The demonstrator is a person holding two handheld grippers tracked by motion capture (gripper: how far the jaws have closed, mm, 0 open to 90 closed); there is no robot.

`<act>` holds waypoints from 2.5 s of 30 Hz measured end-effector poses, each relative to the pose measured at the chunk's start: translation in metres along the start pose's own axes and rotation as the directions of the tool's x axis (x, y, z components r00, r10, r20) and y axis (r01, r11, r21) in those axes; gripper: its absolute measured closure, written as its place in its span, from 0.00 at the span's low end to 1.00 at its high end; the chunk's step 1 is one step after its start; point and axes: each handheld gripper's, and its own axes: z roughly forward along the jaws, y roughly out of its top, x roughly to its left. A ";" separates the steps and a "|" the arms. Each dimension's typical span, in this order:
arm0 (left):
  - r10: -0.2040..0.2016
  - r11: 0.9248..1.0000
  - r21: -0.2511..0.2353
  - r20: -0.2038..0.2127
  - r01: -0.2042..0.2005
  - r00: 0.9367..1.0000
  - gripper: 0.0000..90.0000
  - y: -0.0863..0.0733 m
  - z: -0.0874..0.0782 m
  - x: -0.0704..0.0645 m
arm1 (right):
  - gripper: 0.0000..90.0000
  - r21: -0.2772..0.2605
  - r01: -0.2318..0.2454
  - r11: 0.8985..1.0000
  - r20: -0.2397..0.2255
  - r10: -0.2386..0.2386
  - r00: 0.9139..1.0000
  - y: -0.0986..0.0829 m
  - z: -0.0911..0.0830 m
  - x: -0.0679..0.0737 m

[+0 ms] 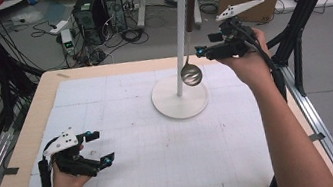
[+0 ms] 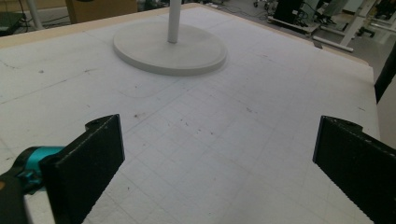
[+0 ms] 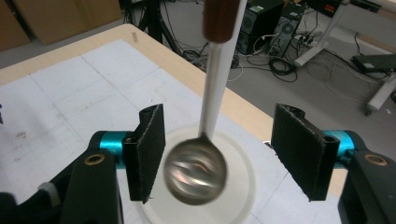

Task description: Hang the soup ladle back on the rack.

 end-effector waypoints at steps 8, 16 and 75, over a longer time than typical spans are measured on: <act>-0.002 1.000 0.000 0.000 0.002 1.000 0.03 0.000 0.000 0.000 | 0.31 -0.005 0.000 1.000 -0.011 0.000 1.000 -0.015 -0.005 -0.002; -0.008 1.000 -0.004 -0.001 0.008 1.000 0.03 0.000 -0.001 0.001 | 0.29 -0.002 -0.005 1.000 -0.026 0.005 1.000 -0.030 -0.007 -0.002; -0.039 0.999 -0.011 -0.082 0.038 0.996 0.03 0.001 0.011 -0.001 | 0.22 0.057 -0.053 0.997 -0.140 0.061 0.988 -0.170 0.002 0.026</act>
